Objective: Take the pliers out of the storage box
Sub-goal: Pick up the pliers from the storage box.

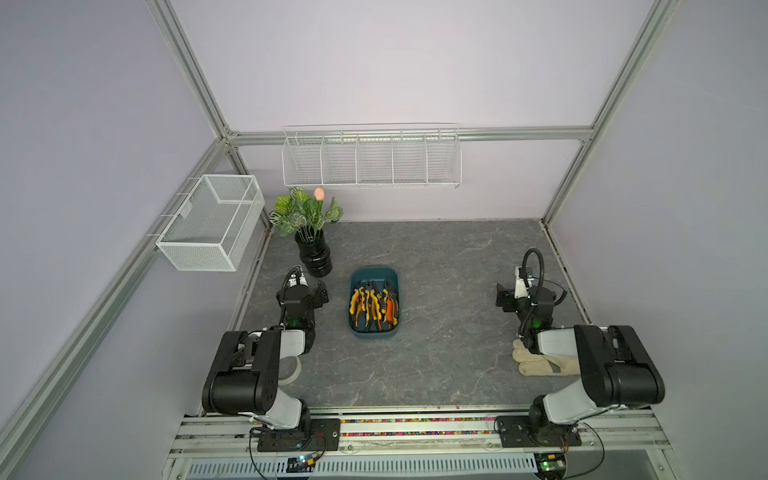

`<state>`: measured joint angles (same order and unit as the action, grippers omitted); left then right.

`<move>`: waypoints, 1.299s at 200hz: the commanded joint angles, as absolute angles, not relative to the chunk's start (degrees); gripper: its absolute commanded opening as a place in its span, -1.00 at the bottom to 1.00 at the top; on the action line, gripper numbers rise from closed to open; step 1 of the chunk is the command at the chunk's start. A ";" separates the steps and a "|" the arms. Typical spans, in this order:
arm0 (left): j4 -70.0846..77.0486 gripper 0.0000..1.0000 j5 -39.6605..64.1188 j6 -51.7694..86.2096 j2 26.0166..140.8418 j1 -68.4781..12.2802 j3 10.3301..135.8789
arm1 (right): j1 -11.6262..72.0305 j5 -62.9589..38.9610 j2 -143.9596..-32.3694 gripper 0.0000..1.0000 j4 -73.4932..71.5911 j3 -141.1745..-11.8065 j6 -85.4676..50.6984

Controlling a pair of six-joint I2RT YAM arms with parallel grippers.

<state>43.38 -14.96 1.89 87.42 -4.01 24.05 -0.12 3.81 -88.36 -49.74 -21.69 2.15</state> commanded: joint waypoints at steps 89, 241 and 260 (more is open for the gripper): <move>43.45 0.98 -14.52 1.90 86.84 -3.81 24.96 | 0.16 4.50 -87.78 0.78 -50.27 -21.62 2.20; 7.34 0.98 -25.29 -1.19 75.15 -17.83 41.43 | 19.24 32.17 -71.90 0.78 -6.13 -40.90 -3.50; -1.83 0.98 -24.16 6.45 73.16 -21.97 47.77 | 28.02 36.52 -75.84 0.78 7.48 -51.79 -3.21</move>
<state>15.42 -21.19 0.49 75.94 -17.67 41.76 19.86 24.60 -72.84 -13.37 -42.54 -0.71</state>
